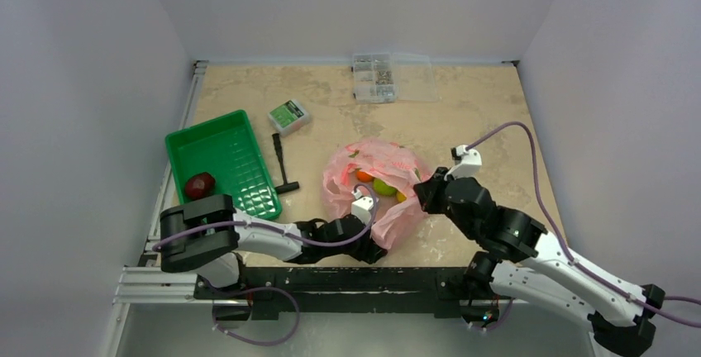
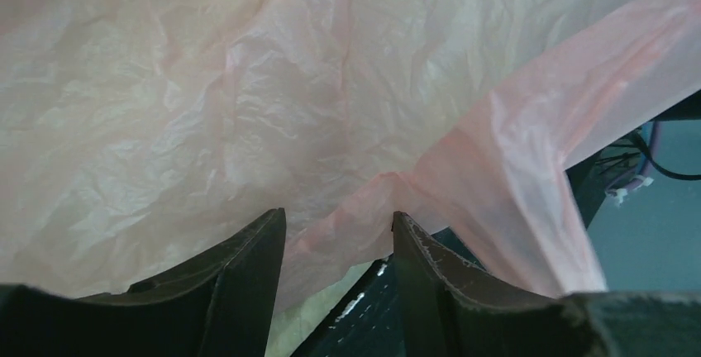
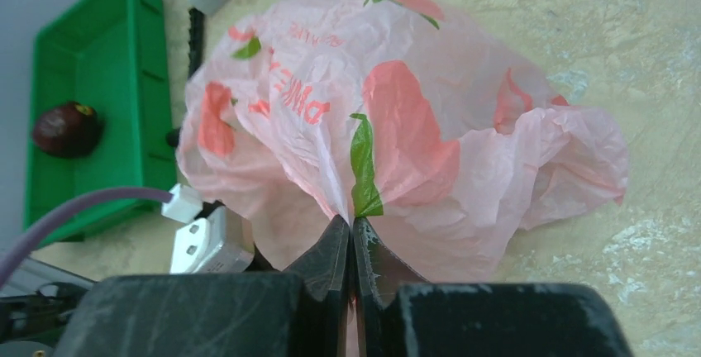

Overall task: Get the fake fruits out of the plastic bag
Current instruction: Adjust the plastic bag at the center of the board, then take out the fake fruit from the plastic bag.

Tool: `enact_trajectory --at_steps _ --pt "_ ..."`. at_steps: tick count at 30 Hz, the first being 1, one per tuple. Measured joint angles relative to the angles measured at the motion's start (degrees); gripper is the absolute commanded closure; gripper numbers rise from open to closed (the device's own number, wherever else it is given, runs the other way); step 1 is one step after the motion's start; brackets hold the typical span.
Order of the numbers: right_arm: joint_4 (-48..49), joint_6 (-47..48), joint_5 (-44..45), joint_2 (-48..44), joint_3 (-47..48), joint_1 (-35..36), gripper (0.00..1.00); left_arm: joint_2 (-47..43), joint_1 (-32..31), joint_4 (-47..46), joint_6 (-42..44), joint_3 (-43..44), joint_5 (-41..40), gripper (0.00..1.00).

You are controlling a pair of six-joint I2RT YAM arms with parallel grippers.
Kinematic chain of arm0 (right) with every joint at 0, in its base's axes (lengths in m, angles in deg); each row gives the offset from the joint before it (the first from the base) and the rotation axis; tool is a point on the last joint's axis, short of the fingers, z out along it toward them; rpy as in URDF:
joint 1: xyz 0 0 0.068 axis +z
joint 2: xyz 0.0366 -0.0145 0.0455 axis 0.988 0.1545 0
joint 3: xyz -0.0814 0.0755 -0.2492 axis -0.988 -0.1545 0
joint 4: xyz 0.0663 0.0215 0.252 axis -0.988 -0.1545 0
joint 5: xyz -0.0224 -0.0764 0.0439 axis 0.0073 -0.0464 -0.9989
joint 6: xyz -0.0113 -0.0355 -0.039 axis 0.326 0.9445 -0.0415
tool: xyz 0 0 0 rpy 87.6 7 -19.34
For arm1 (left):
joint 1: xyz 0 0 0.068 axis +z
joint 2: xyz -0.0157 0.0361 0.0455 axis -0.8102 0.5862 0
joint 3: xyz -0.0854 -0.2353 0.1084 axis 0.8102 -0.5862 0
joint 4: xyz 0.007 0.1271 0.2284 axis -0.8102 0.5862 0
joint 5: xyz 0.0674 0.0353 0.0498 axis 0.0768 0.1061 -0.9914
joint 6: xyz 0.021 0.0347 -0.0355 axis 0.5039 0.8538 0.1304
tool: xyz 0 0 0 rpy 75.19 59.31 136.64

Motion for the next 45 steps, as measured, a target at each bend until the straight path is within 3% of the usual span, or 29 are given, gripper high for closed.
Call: enact_trajectory --at_steps 4,7,8,9,10,16,23,27,29,31,33,36,45 --pt "-0.44 -1.18 0.79 -3.15 -0.02 0.0 1.0 -0.09 -0.7 -2.95 -1.46 -1.16 -1.01 0.31" --pt "-0.52 -0.57 -0.39 -2.56 -0.02 -0.04 1.0 -3.04 -0.7 0.46 -0.7 -1.11 -1.95 0.25" --pt "-0.74 -0.22 -1.25 -1.95 0.02 -0.04 0.83 -5.27 -0.7 3.3 0.2 -0.76 -2.64 0.24" --pt "-1.09 0.07 -1.77 -1.38 0.11 -0.04 0.56 -6.82 -0.7 5.2 0.72 -0.28 -3.23 0.23" --pt "-2.25 0.68 -2.8 -0.39 0.57 -0.04 0.45 -8.79 -0.72 7.63 1.55 0.52 -3.91 0.21" --pt "-10.75 1.44 -5.57 5.95 7.61 -0.04 0.02 -21.14 -0.92 17.9 5.38 3.54 -7.76 0.17" --pt "-19.89 -3.28 -7.19 11.98 12.61 -0.02 0.01 -32.26 -0.9 29.53 6.69 2.86 -11.06 0.09" --pt "-23.67 -5.35 -7.15 13.68 11.96 0.07 0.04 -36.04 0.7 30.08 6.86 2.71 -11.32 0.18" --pt "-24.02 -5.95 -7.15 13.0 11.08 0.07 0.24 -34.27 2.97 28.11 6.93 2.97 -9.81 0.28" --pt "-23.82 -6.03 -7.28 12.11 9.92 0.07 0.56 -29.81 5.2 25.09 7.1 3.96 -7.54 0.41" --pt "-23.19 -6.34 -7.48 11.04 8.26 0.07 0.78 -24.5 6.75 22.53 7.02 5.46 -5.6 0.47" --pt "-22.71 -6.91 -7.39 10.05 5.9 0.07 0.99 -15.26 9.09 18.78 6.32 8.76 -2.14 0.58" --pt "-22.88 -6.93 -6.21 9.68 4.5 0.07 1.0 0.61 11.82 13.79 4.68 16.7 0.92 0.59"
